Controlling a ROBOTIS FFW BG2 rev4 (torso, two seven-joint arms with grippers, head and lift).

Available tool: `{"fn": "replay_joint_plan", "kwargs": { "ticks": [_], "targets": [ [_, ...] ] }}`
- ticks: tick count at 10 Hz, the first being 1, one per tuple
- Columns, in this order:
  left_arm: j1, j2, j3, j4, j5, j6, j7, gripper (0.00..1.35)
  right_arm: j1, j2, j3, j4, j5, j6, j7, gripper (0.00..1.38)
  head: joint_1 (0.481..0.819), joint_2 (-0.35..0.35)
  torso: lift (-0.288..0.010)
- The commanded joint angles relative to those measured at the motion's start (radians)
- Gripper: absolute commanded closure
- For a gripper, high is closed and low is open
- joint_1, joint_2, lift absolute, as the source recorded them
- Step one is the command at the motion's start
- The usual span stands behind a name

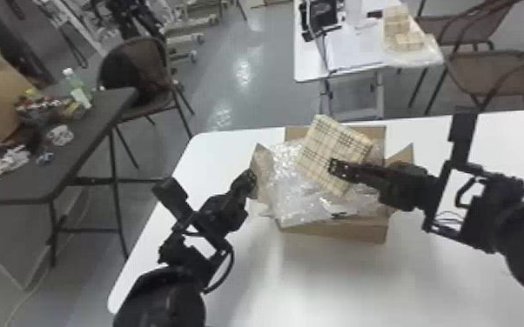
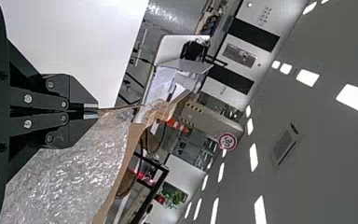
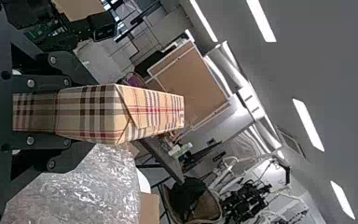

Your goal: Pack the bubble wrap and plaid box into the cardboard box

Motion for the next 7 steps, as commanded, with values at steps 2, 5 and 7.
{"fn": "replay_joint_plan", "kwargs": {
  "ticks": [2, 5, 7],
  "targets": [
    [0.001, 0.002, 0.003, 0.002, 0.005, -0.005, 0.0, 1.21, -0.011, 0.001, 0.003, -0.005, 0.045, -0.012, -0.002, 0.35, 0.689, 0.35, -0.122],
    [0.001, 0.005, 0.012, -0.001, 0.005, -0.006, 0.0, 1.21, 0.023, 0.004, -0.024, -0.067, 0.079, -0.005, -0.02, 0.13, 0.684, 0.35, -0.122],
    [0.001, 0.005, 0.018, -0.001, 0.003, -0.006, 0.0, 1.21, 0.099, 0.021, -0.132, -0.186, 0.202, -0.034, -0.048, 0.14, 0.682, 0.35, -0.122]
  ]
}}
